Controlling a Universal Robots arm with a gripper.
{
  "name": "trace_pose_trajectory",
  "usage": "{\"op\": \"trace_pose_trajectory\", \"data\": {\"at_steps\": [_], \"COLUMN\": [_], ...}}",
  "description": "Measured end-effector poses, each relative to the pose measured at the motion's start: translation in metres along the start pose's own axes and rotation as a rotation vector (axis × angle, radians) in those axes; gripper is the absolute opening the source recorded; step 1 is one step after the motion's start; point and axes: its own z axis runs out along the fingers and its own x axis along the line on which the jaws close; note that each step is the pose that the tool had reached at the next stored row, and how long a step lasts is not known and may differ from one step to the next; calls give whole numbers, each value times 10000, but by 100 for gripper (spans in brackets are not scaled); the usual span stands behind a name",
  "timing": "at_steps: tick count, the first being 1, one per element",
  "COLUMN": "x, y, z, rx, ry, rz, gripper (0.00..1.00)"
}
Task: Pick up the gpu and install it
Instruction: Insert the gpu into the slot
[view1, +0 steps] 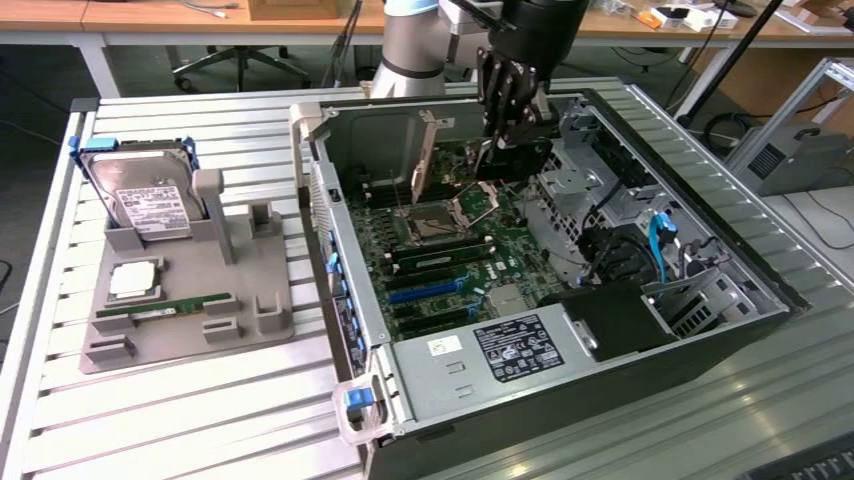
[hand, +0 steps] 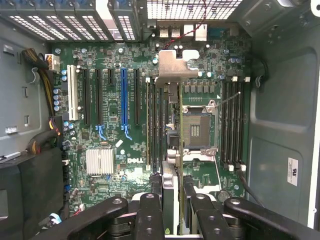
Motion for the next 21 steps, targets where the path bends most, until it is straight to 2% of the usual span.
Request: {"op": "trace_pose_trajectory", "data": {"at_steps": [21], "x": [10], "y": [1], "z": [45], "rx": [0], "ry": [0], "rz": [-1], "gripper": [27]}}
